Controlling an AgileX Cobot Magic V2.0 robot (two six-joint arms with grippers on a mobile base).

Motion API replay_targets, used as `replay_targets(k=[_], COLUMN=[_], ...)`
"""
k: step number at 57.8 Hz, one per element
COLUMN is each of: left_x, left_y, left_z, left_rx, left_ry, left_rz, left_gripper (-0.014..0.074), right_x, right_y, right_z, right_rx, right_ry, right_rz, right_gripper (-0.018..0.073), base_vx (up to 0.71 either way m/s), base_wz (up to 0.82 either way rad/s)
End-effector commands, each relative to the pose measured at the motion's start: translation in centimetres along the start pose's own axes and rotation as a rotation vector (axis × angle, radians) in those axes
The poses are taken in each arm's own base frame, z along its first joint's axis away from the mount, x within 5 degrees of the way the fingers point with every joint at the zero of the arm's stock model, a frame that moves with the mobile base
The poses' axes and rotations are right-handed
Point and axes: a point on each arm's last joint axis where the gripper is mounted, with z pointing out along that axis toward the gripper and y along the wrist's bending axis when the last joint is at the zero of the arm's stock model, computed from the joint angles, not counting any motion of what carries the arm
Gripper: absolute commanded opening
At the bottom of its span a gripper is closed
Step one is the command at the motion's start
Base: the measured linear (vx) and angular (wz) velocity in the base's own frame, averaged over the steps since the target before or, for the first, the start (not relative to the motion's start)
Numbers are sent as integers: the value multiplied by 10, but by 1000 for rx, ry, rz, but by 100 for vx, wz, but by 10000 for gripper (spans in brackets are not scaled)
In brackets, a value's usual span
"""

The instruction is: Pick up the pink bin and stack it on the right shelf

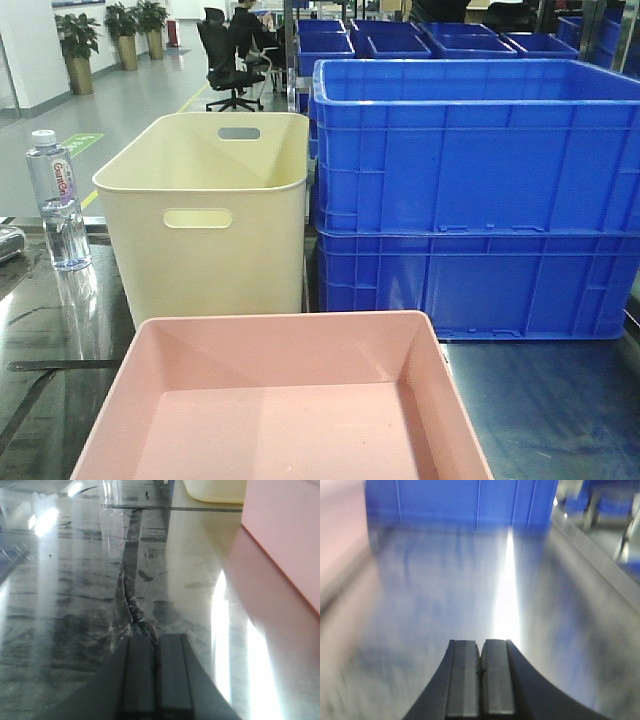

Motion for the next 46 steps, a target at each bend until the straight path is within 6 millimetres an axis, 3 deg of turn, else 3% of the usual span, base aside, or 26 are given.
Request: replay_targets(k=[1, 46], left_x=[-4, -4], left_y=[0, 0], left_z=[0, 0], left_rx=[2, 1], left_ry=[-75, -74], left_rz=[-10, -10], left_gripper=[-8, -8], right_x=[-1, 0], right_y=[0, 0], right_z=[2, 2], right_rx=[13, 14], right_ry=[-83, -65], right_rz=[-12, -15], right_gripper=[-11, -11], base_vx=[0, 0], base_wz=[0, 0])
